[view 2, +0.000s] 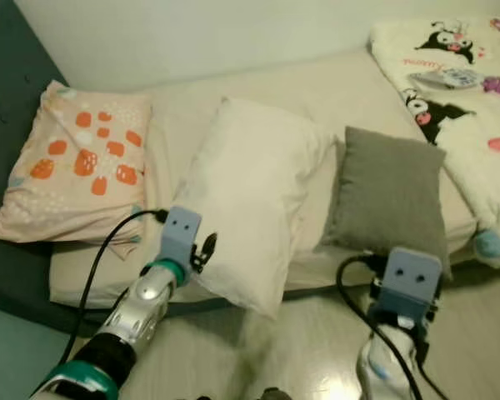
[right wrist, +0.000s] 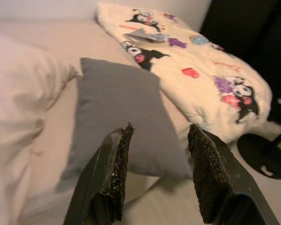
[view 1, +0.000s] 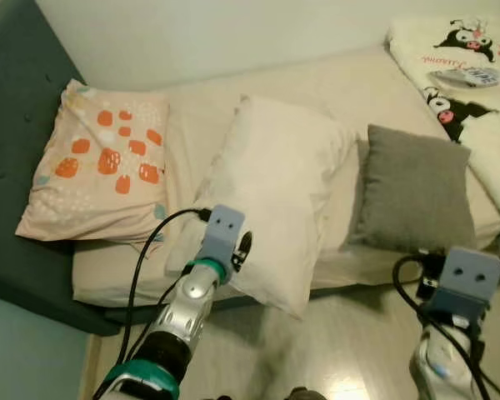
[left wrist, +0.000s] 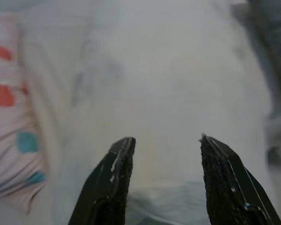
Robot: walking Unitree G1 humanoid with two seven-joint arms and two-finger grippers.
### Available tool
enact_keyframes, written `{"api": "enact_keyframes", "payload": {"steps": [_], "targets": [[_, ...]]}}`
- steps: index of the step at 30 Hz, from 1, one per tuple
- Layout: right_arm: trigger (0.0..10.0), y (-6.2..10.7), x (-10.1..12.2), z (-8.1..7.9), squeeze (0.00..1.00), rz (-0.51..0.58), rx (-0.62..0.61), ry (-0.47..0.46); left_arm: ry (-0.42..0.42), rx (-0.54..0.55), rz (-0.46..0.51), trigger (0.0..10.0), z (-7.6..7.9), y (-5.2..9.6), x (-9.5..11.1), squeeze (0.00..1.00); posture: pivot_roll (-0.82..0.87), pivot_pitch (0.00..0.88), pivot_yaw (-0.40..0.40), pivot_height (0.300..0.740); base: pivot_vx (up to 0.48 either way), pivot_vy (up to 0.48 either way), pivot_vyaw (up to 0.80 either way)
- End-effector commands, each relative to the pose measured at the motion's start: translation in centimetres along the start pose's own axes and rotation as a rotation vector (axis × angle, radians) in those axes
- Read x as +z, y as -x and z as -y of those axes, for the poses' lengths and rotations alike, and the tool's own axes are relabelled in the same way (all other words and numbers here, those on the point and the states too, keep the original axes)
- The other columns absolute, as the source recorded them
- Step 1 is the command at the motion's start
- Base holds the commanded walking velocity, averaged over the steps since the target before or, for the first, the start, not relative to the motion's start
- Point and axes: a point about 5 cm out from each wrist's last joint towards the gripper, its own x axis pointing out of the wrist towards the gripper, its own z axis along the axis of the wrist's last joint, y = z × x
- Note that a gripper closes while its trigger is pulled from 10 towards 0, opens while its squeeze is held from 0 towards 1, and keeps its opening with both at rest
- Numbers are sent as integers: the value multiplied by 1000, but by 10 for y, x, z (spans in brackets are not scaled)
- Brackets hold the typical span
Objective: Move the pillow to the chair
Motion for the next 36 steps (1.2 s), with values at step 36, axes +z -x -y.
{"api": "enact_keyframes", "payload": {"steps": [36], "targets": [[10000,-22,-39,-52,0,-102,162,-7,23,99,-20,10000,-32,6,-12,0,-38,0,91,740,0,0,0]]}}
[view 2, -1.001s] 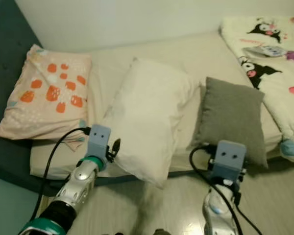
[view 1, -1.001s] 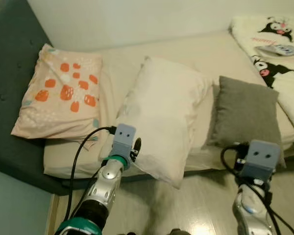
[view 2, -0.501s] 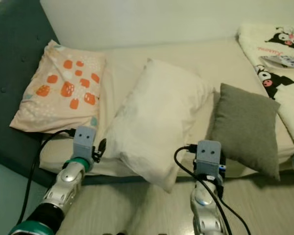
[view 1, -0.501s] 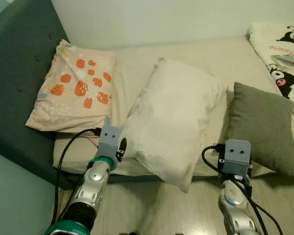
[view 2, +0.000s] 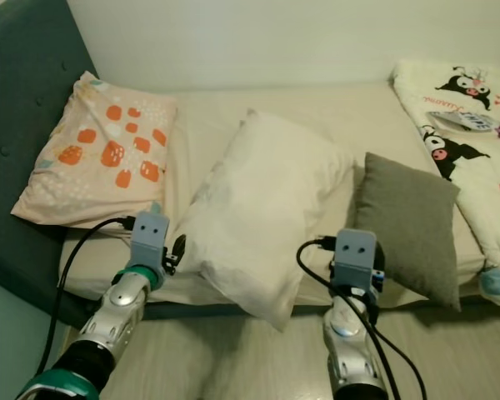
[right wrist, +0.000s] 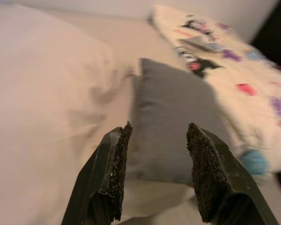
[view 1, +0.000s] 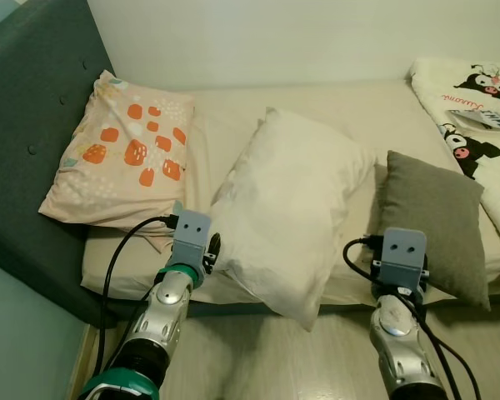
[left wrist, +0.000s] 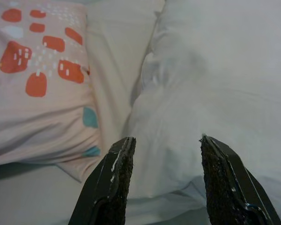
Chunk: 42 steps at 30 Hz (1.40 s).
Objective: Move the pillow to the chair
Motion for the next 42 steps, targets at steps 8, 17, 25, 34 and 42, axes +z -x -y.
{"api": "enact_keyframes", "payload": {"steps": [8,17,25,34,42], "targets": [[10000,9,-18,-11,0,-116,54,-215,38,20,41,10000,-8,7,-2,0,-17,0,113,740,0,0,0],[10000,19,-12,-26,0,-70,235,-429,54,44,123,10000,-23,19,3,0,16,0,115,740,0,0,0],[10000,24,-6,-44,0,-23,434,-468,24,41,118,10000,-38,29,-2,0,46,0,119,740,0,0,0],[10000,26,-15,-34,0,-11,451,-316,43,67,96,10000,-54,43,-13,0,46,0,119,740,0,0,0],[10000,31,-18,-36,0,-22,434,-322,47,81,92,10000,-49,37,-10,0,36,1,125,740,0,0,0]]}}
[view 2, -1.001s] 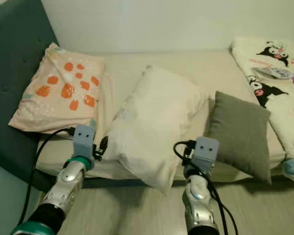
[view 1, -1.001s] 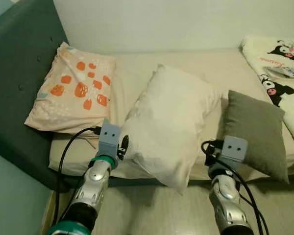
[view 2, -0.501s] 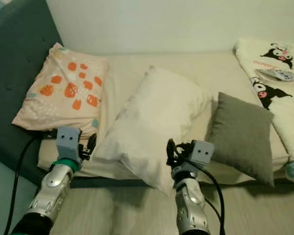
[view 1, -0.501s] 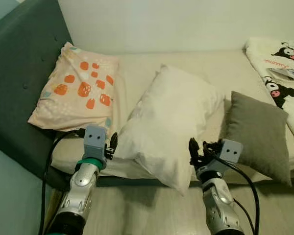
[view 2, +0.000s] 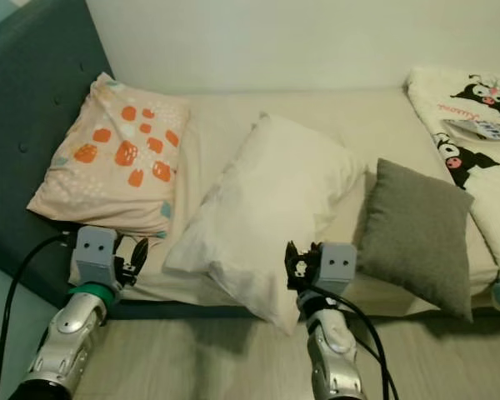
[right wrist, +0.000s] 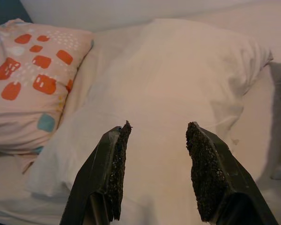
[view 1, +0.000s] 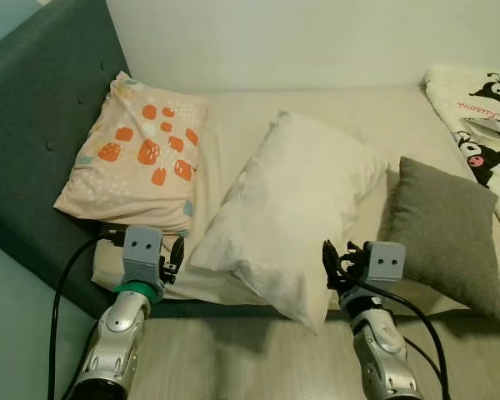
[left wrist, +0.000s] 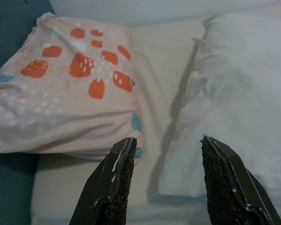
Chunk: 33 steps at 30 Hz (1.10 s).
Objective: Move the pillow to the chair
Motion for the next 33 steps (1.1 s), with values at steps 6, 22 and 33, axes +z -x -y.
{"api": "enact_keyframes", "payload": {"steps": [6,22,33], "targets": [[10000,6,-9,-6,0,-14,-5,8,21,-17,-13,10000,4,-1,1,0,30,5,128,740,0,0,0],[10000,5,-7,-3,0,-10,-41,19,39,-56,-6,10000,11,-4,4,0,24,7,138,740,238,0,0],[10000,5,-8,-7,0,-9,-51,17,35,-66,-7,10000,9,-4,6,0,35,6,146,740,300,0,0]]}}
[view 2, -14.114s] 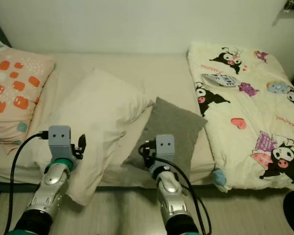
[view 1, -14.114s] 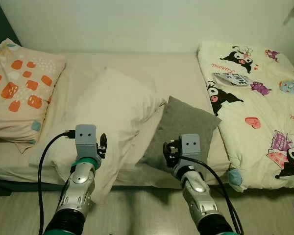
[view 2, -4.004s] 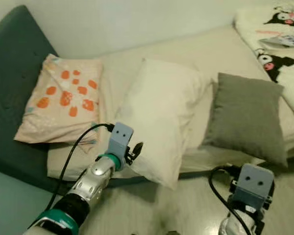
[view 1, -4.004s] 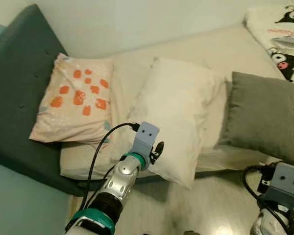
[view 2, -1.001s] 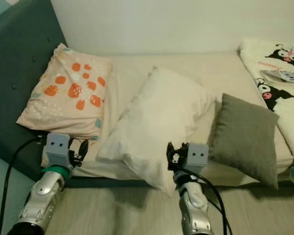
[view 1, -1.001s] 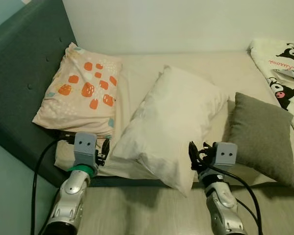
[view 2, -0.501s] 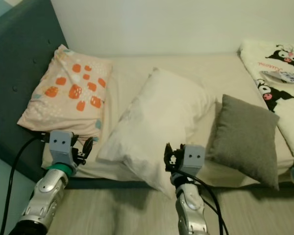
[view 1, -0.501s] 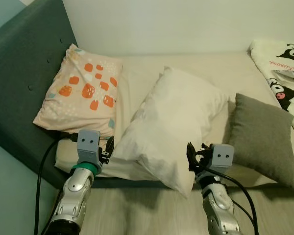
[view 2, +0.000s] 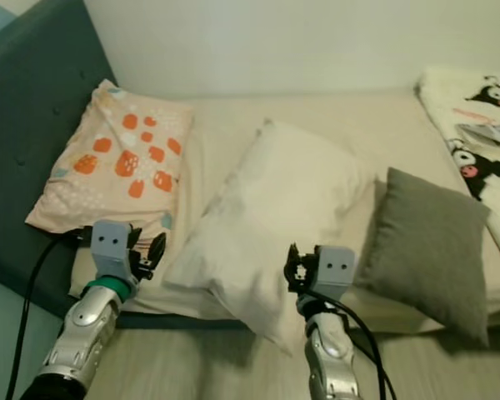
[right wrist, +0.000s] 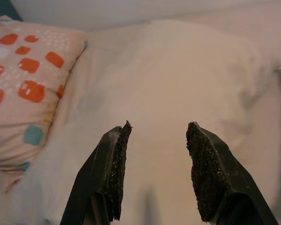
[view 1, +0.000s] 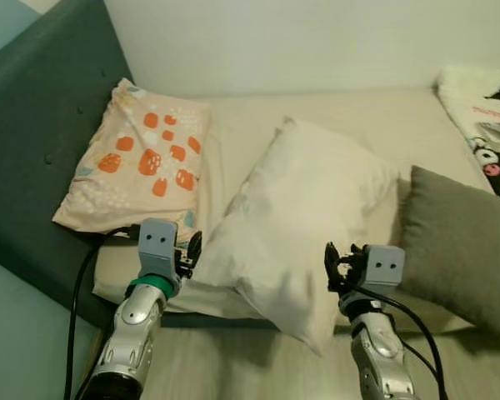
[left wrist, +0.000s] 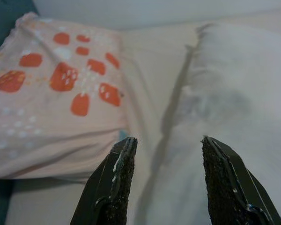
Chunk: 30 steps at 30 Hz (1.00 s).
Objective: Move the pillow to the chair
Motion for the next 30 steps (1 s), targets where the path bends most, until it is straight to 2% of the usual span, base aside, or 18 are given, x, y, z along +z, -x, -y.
{"api": "enact_keyframes", "payload": {"steps": [1,11,27,30], "targets": [[10000,4,-7,0,0,-25,-12,-1,6,-6,-18,10000,0,1,-2,0,35,6,148,740,300,0,0],[10000,7,-9,3,0,-29,-34,-2,0,-20,-19,10000,1,0,-2,0,37,10,153,740,299,0,0],[10000,11,-13,11,0,-48,-105,-17,-35,-65,-56,10000,5,0,-5,0,37,17,167,740,0,0,0],[10000,12,-14,12,0,-47,-112,-26,-42,-63,-60,10000,4,-1,-5,0,37,19,172,725,0,0,0]]}}
